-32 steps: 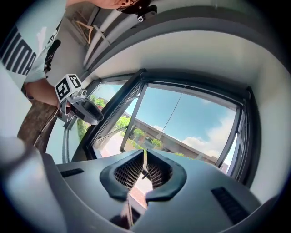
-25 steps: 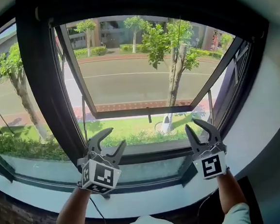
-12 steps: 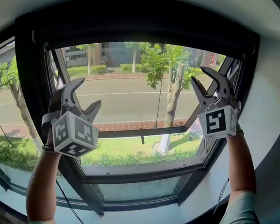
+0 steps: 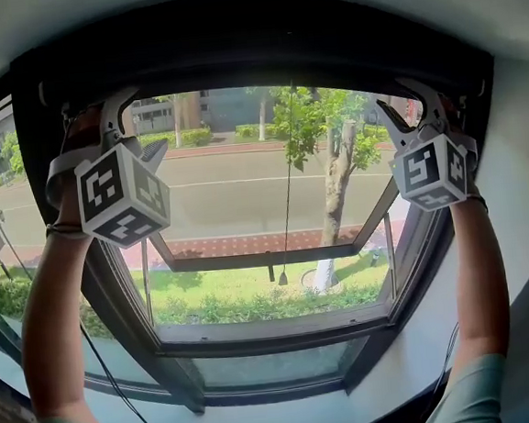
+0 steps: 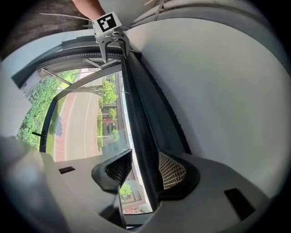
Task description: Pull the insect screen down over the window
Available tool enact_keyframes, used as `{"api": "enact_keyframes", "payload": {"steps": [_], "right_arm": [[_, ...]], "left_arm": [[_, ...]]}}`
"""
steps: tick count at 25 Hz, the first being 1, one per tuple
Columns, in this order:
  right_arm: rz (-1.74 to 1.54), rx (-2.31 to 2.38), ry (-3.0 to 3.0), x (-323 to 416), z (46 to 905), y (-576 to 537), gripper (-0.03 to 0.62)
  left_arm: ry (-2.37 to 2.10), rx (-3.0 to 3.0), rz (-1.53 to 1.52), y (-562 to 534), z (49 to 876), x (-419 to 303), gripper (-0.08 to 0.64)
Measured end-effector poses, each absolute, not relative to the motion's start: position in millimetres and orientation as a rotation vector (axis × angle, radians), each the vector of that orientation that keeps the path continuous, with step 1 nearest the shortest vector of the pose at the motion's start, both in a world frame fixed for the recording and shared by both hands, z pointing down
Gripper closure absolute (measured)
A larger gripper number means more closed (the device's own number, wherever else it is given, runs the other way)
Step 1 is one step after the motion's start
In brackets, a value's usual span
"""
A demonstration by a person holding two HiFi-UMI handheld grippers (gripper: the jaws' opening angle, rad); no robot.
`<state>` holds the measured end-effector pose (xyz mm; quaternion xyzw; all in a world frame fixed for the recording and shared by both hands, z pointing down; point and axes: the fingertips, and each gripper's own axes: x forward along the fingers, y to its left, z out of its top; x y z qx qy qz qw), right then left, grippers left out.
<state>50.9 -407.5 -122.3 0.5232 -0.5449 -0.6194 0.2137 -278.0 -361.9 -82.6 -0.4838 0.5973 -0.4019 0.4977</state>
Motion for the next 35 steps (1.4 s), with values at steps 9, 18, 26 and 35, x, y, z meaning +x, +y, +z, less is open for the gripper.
{"api": "enact_keyframes", "payload": {"steps": [9,18,26,35], "right_arm": [[-1.672,1.325,-1.45,49,-114,-440,0.428],[-1.677,1.278,-1.368,51,-109,-445,0.428],[-1.632,1.247,-1.4,50,-103,-444,0.428],[-1.564,1.186,-1.368,51,-91,-447,0.428]], "left_arm": [[1.449,-1.053,-1.101,-398,-85,-282,0.193],[1.417,-0.952,-1.158,-408,-83,-289,0.193],[1.412,-1.019,-1.218,-405,-74,-289,0.175],[1.408,-1.06,-1.292,-405,-55,-291,0.147]]}}
